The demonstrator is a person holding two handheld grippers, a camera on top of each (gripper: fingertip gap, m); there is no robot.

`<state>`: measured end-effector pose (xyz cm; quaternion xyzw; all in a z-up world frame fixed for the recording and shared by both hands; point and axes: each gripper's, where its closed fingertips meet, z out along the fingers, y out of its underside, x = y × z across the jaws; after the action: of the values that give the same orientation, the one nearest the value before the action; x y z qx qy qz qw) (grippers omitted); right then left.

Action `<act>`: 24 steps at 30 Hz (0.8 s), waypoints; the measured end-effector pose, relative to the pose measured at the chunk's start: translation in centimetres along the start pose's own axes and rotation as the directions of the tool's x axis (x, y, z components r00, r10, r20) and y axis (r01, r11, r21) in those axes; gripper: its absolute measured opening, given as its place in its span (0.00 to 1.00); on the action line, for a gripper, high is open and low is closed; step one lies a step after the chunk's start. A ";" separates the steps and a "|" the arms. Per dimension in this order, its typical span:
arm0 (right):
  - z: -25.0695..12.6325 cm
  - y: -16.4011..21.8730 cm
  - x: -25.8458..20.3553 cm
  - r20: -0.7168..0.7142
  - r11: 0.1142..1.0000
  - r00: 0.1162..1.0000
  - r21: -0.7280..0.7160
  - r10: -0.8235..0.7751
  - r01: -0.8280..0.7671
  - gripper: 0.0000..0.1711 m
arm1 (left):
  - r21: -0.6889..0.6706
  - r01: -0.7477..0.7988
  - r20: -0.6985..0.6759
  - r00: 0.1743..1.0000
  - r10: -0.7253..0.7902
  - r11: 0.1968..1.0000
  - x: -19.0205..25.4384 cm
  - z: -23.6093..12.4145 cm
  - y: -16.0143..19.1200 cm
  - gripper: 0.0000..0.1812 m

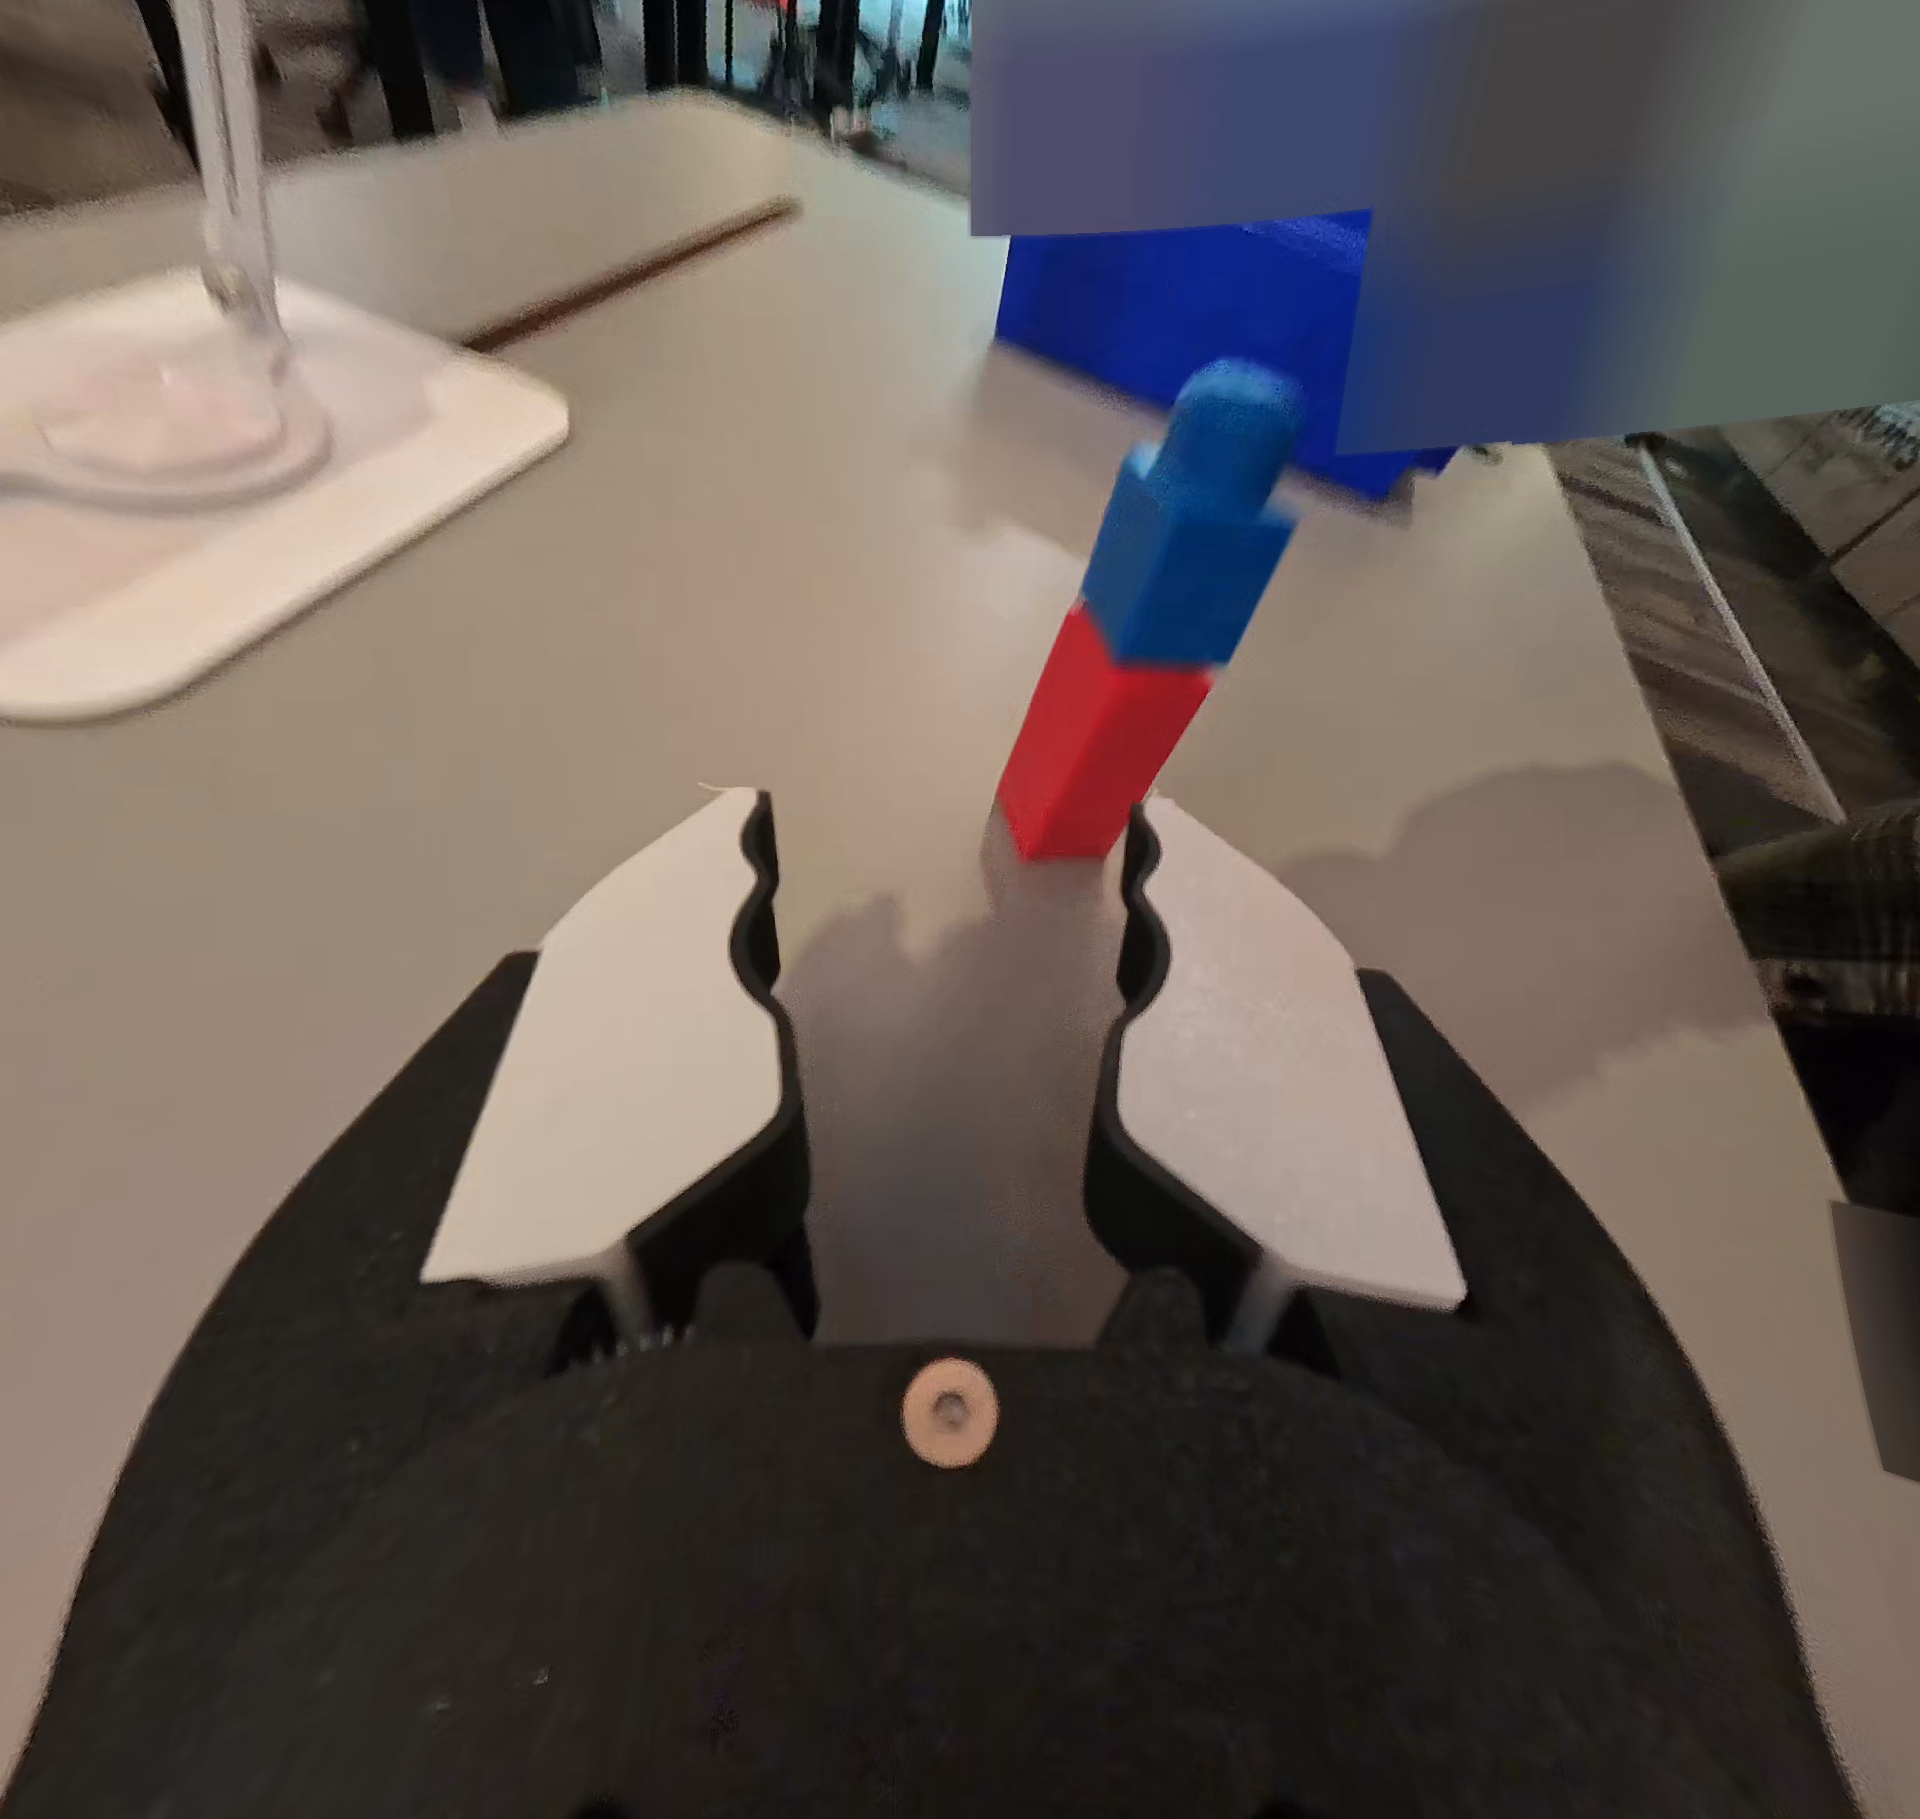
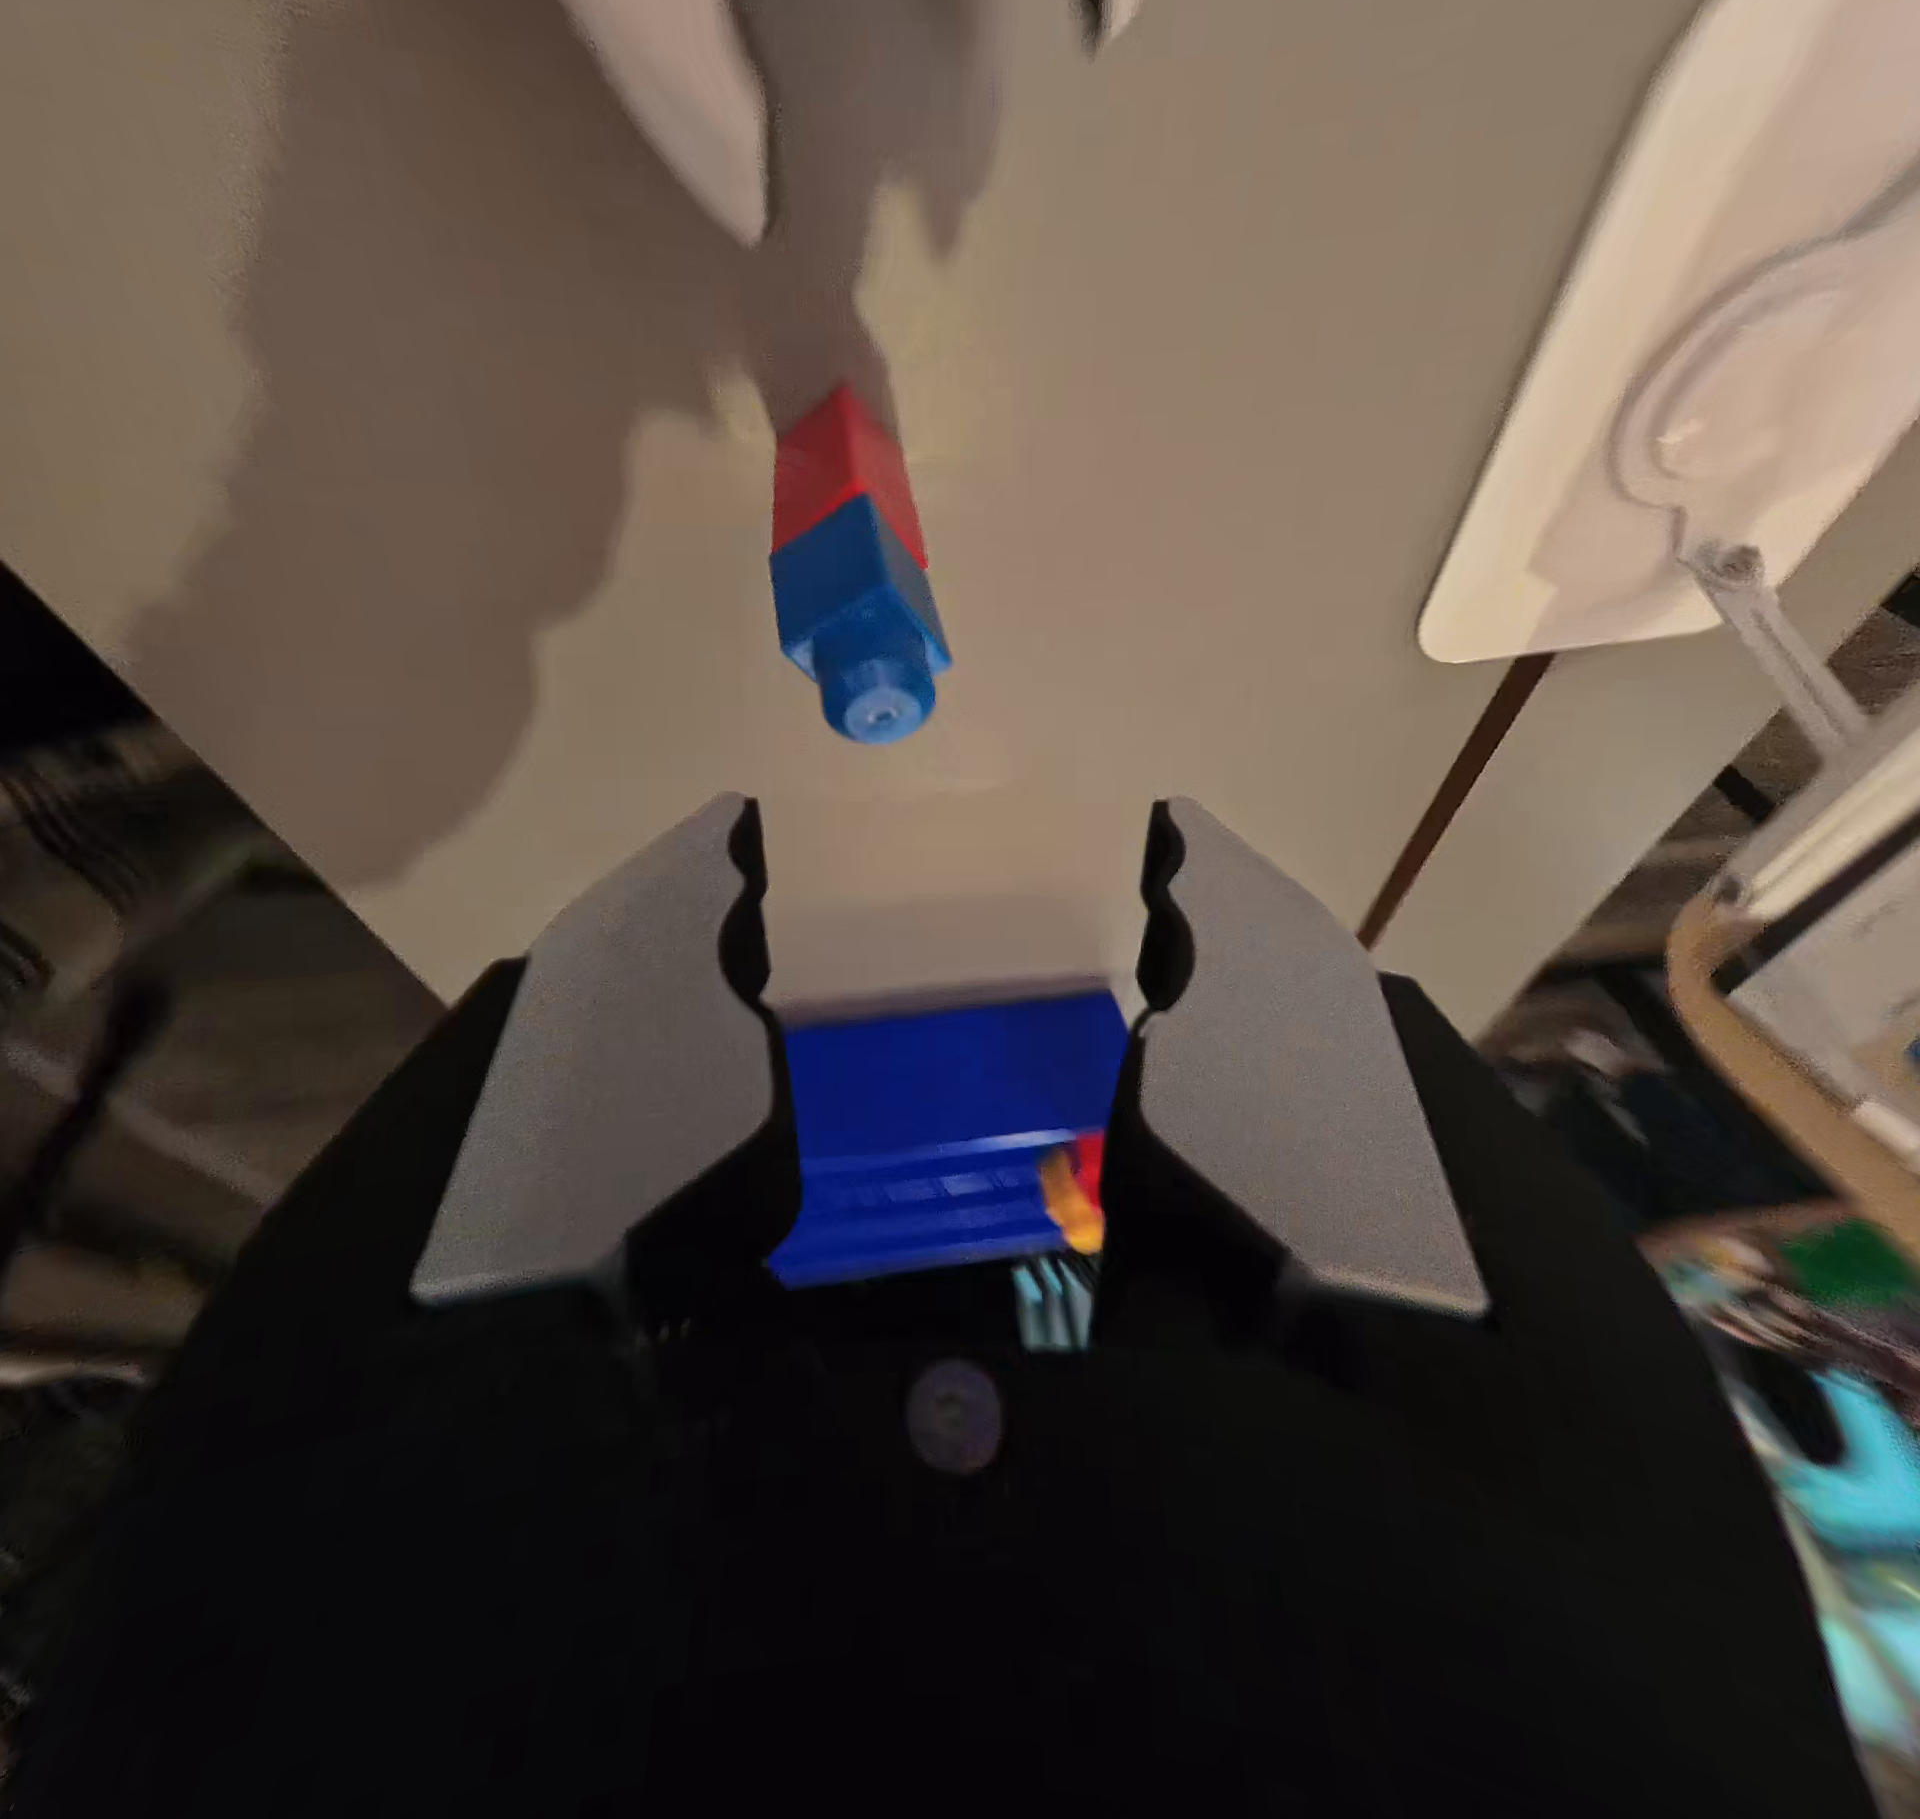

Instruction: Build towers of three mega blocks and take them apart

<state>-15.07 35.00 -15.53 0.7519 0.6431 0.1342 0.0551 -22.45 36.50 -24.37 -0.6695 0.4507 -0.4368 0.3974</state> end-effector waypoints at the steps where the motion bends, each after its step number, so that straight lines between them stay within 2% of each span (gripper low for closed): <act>1: -1.3 0.7 0.3 0.002 0.992 0.997 0.104 0.075 -0.075 0.41 | 0.041 -0.028 0.006 1.000 0.028 0.999 0.9 0.2 -1.3 0.35; 3: -3.4 2.9 1.1 0.035 0.919 0.968 0.308 0.248 -0.247 0.43 | 0.091 -0.091 0.055 0.995 0.086 0.992 2.5 0.8 -3.5 0.37; 7: -4.4 8.6 1.1 0.189 0.659 0.862 0.575 0.471 -0.486 0.45 | 0.055 -0.175 0.200 0.966 0.161 0.983 4.2 3.0 -4.6 0.42; 9: -3.3 11.0 0.4 0.260 0.552 0.819 0.631 0.511 -0.545 0.44 | 0.018 -0.179 0.262 0.950 0.168 0.984 4.2 4.0 -4.3 0.42; 13: -0.3 13.6 -1.2 0.376 0.429 0.771 0.665 0.515 -0.611 0.44 | -0.014 -0.134 0.287 0.949 0.132 0.991 3.9 6.1 -3.2 0.41; 17: 1.8 13.8 -2.3 0.432 0.394 0.766 0.673 0.477 -0.625 0.43 | -0.013 -0.098 0.237 0.966 0.098 0.995 4.5 7.7 -2.8 0.38; 19: 2.4 13.3 -2.7 0.438 0.402 0.774 0.675 0.457 -0.619 0.43 | -0.015 -0.098 0.203 0.974 0.099 0.995 4.9 8.1 -2.7 0.29; 20: 2.5 13.0 -2.8 0.432 0.408 0.783 0.680 0.448 -0.609 0.43 | -0.011 -0.098 0.177 0.979 0.098 0.995 5.2 8.2 -2.7 0.20; 24: 2.3 11.3 -2.6 0.387 0.427 0.829 0.721 0.404 -0.545 0.38 | 0.005 -0.109 0.187 0.977 0.106 0.994 5.1 8.1 -2.5 0.19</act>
<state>-3.99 30.78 -15.22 0.8494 0.3854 -0.2225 -0.2838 -13.09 33.51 -23.31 -0.6789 0.4437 -0.3536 0.4660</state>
